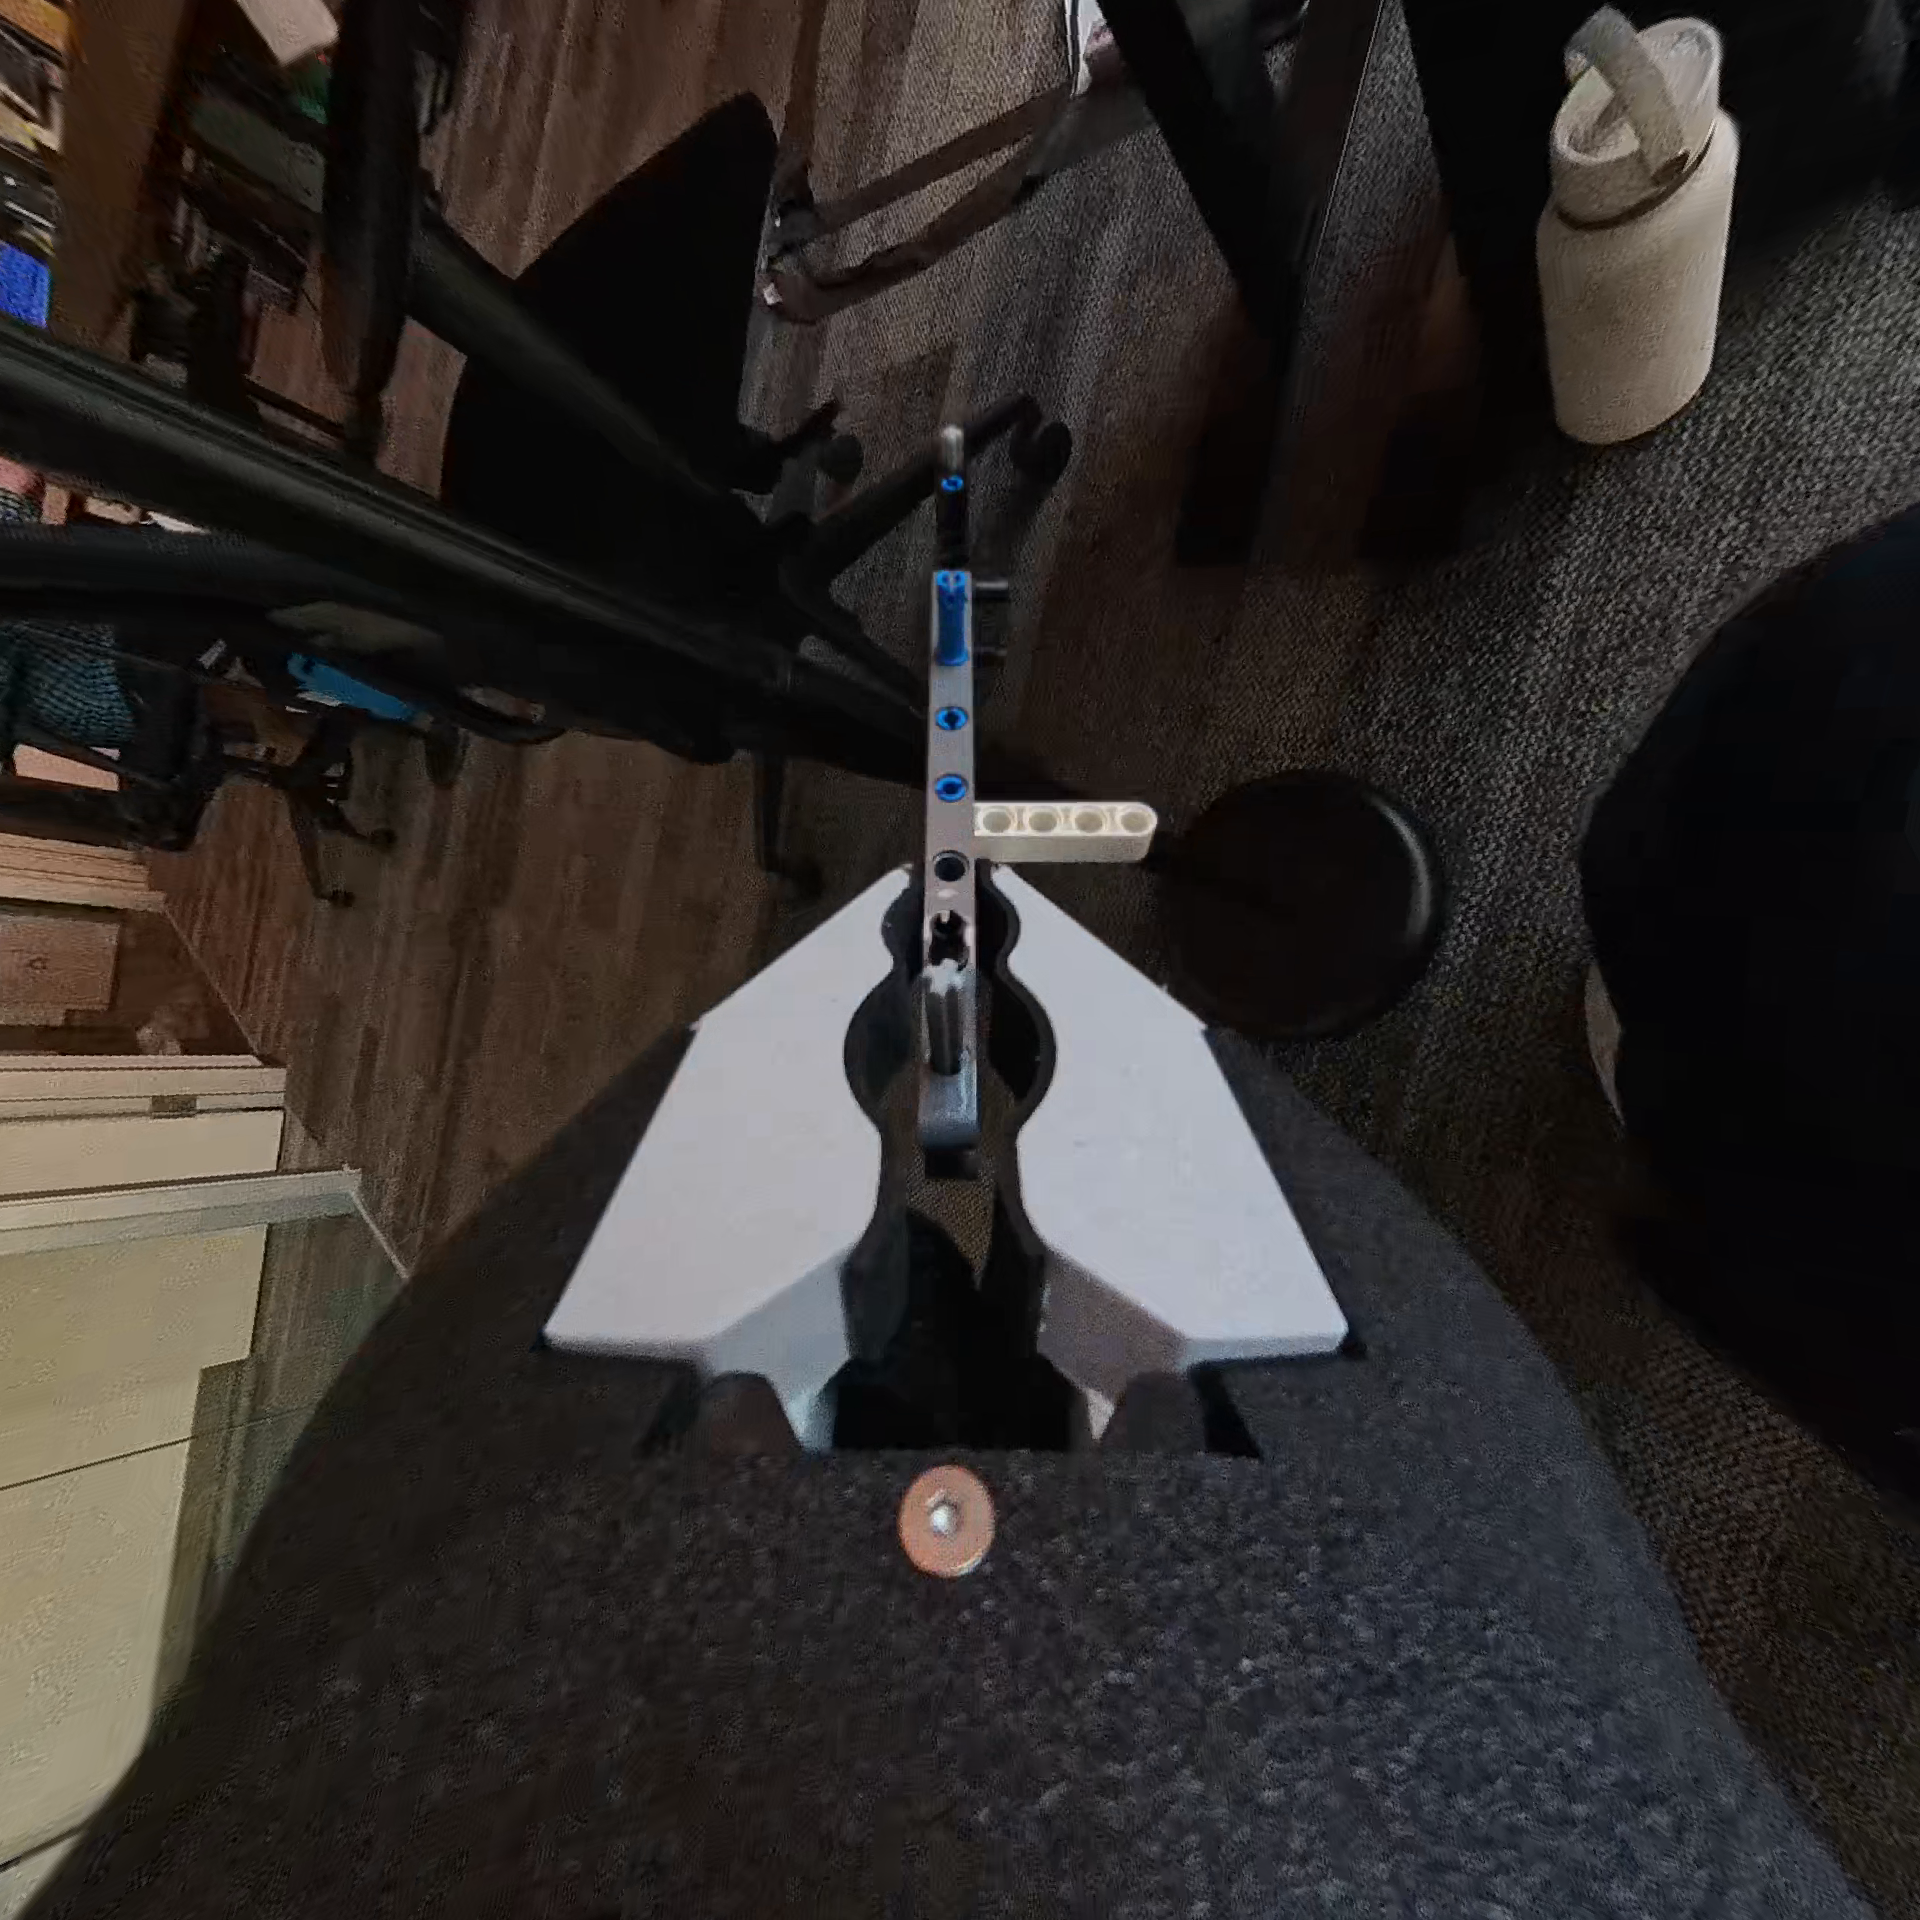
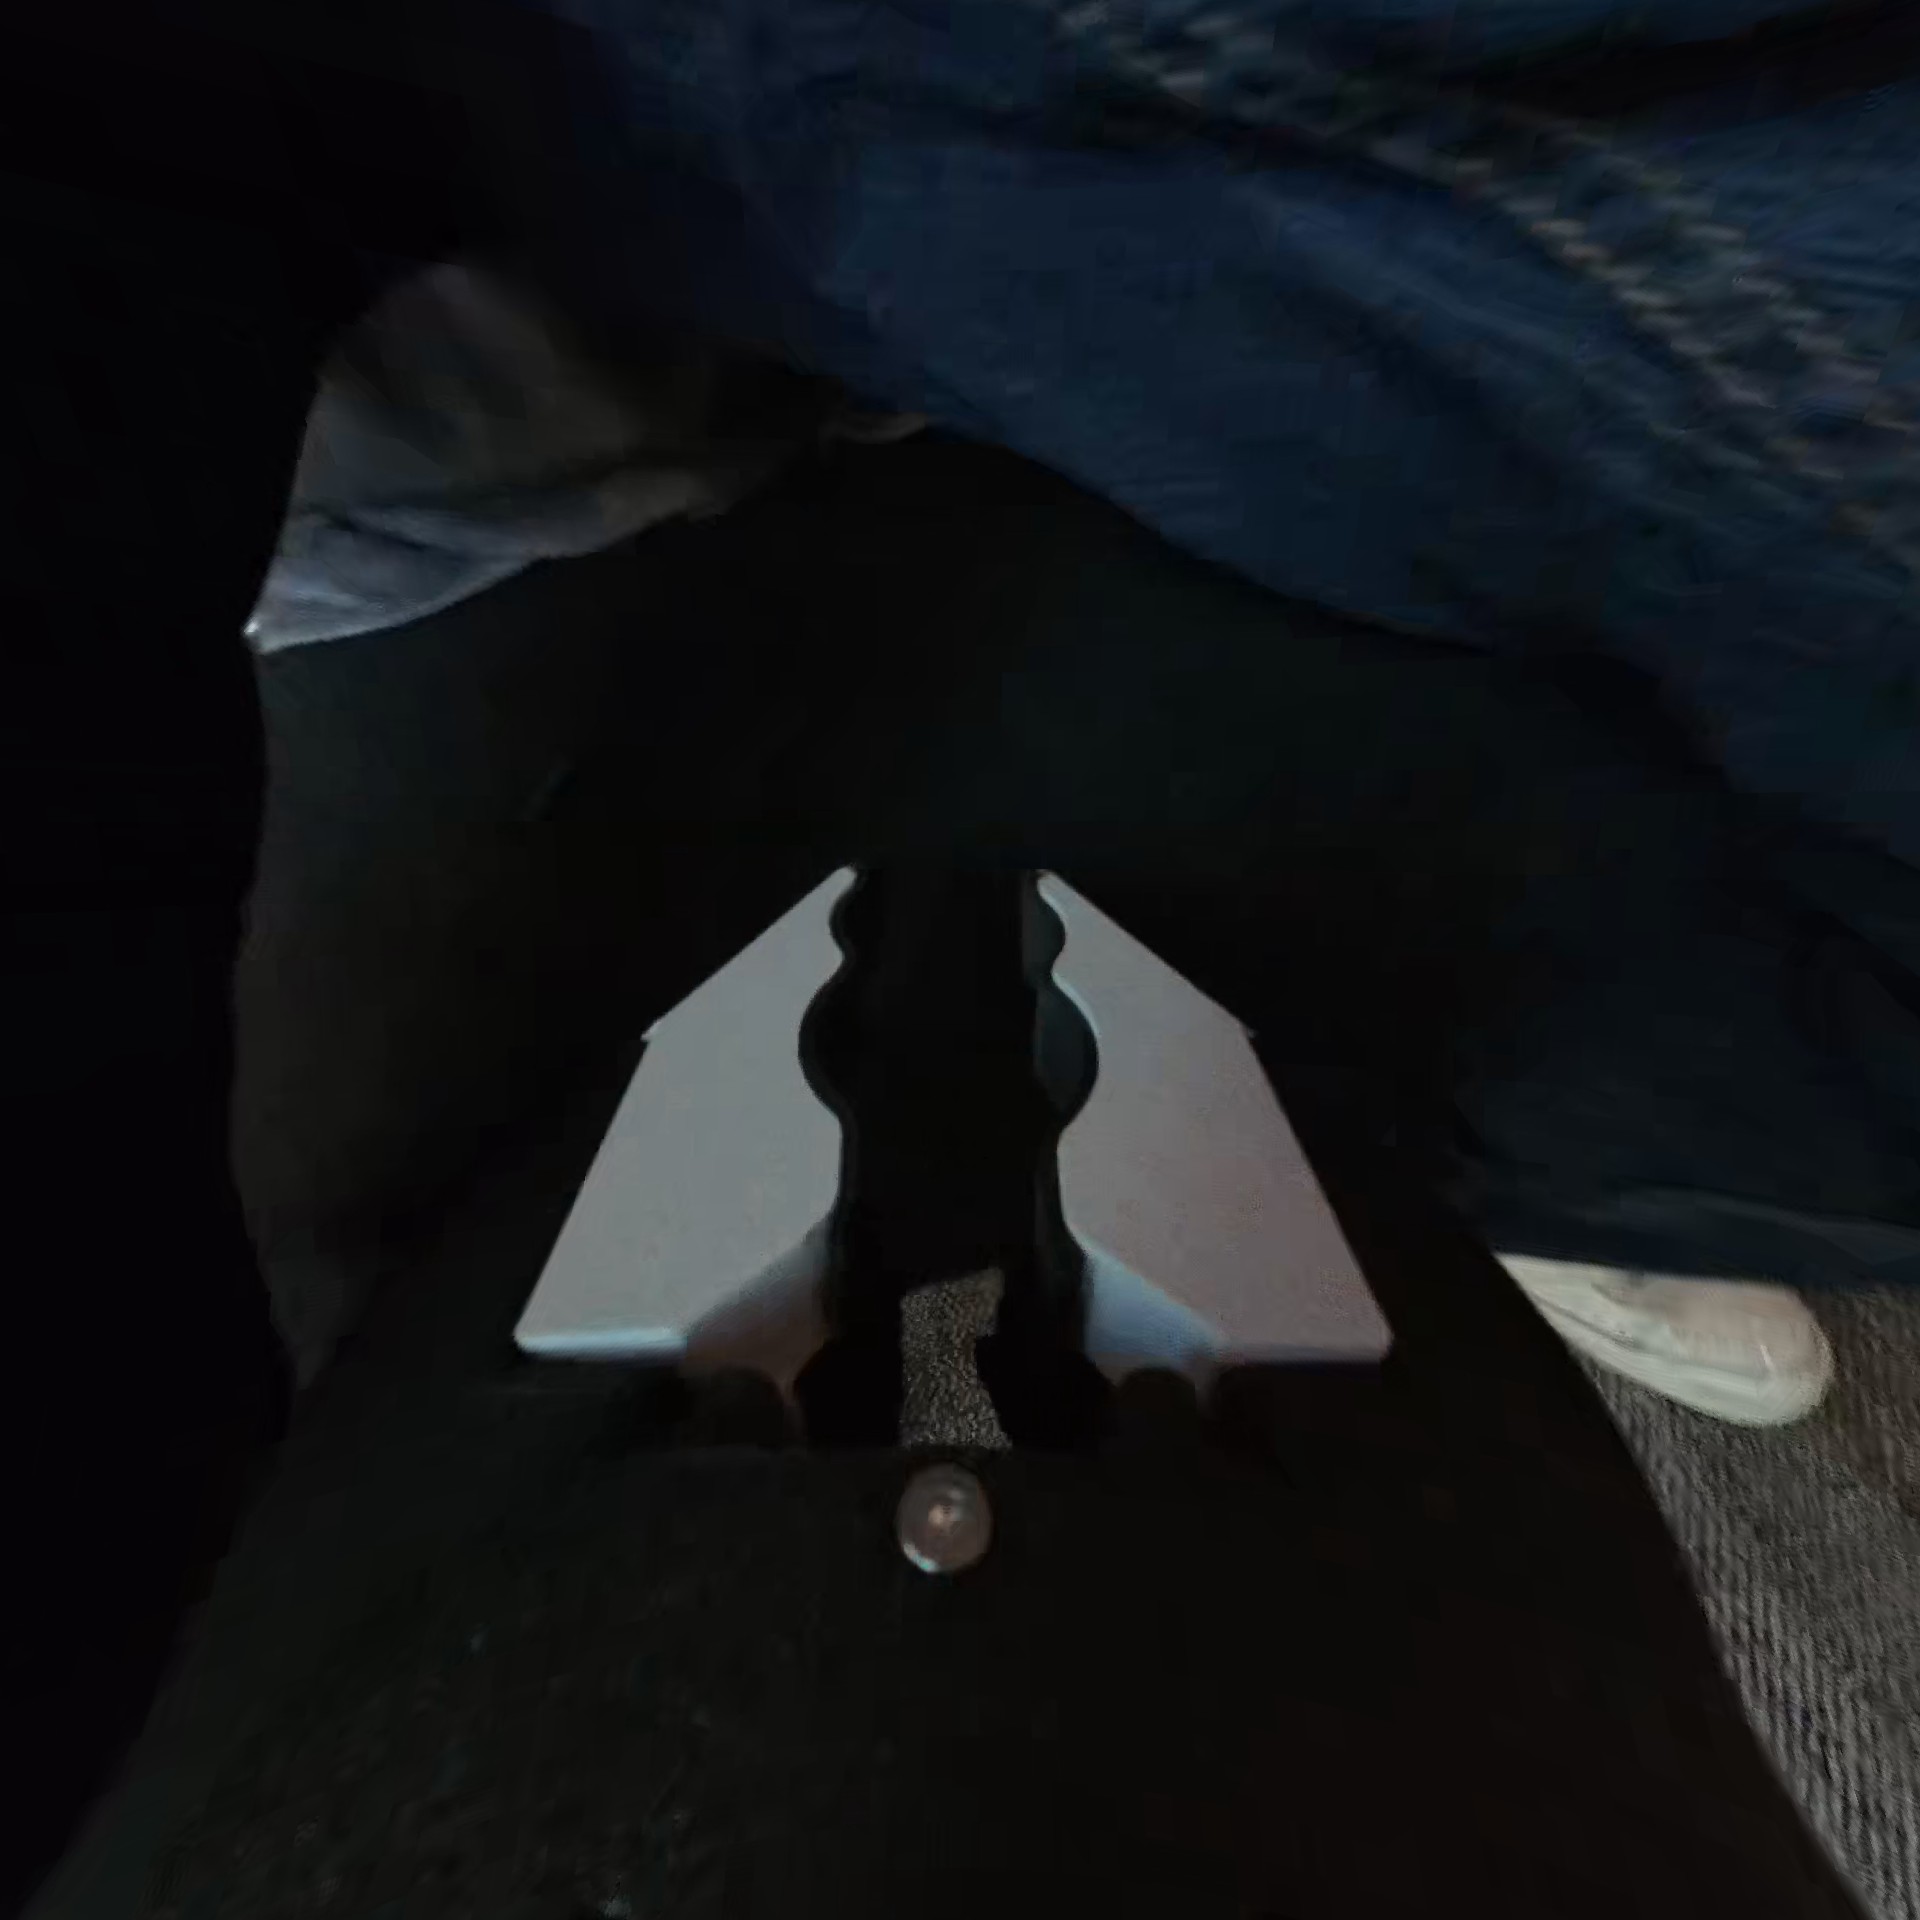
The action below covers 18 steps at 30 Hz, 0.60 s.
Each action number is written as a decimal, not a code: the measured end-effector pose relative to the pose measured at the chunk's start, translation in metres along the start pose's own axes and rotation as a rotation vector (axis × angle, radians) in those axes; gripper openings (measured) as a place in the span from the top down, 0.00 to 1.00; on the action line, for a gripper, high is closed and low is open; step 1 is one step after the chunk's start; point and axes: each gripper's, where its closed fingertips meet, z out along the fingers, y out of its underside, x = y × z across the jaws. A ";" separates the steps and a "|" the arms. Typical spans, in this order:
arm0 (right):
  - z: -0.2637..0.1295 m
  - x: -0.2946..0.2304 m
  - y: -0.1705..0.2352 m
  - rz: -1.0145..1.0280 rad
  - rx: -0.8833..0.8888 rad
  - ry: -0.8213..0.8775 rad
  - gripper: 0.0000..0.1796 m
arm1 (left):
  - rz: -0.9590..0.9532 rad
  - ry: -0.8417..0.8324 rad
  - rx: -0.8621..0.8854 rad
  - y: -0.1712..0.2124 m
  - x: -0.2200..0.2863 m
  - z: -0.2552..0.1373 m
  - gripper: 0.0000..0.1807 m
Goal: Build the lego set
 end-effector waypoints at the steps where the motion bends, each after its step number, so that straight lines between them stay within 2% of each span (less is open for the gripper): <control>1: 0.010 -0.027 -0.007 -0.066 -0.014 -0.085 0.86 | 0.009 -0.010 -0.022 0.006 -0.004 0.001 0.95; 4: 0.043 -0.105 -0.019 -0.225 -0.026 -0.295 0.85 | -0.068 -0.035 -0.077 0.025 -0.019 -0.001 0.96; 6: 0.067 -0.137 -0.018 -0.298 -0.042 -0.344 0.84 | -0.127 -0.027 -0.103 0.033 -0.021 0.000 0.96; 9: 0.094 -0.134 -0.013 -0.208 -0.028 -0.202 0.83 | -0.116 -0.024 -0.137 0.040 -0.018 0.006 0.96; 10: 0.096 -0.138 -0.007 -0.177 -0.040 -0.203 0.84 | -0.122 -0.015 -0.142 0.040 -0.016 0.007 0.96; 14: 0.095 -0.125 -0.009 -0.132 -0.033 -0.019 0.82 | -0.131 0.008 -0.148 0.044 -0.013 0.007 0.96; 18: 0.103 -0.119 0.012 -0.131 -0.134 0.031 0.84 | -0.130 0.019 -0.162 0.050 -0.010 0.006 0.96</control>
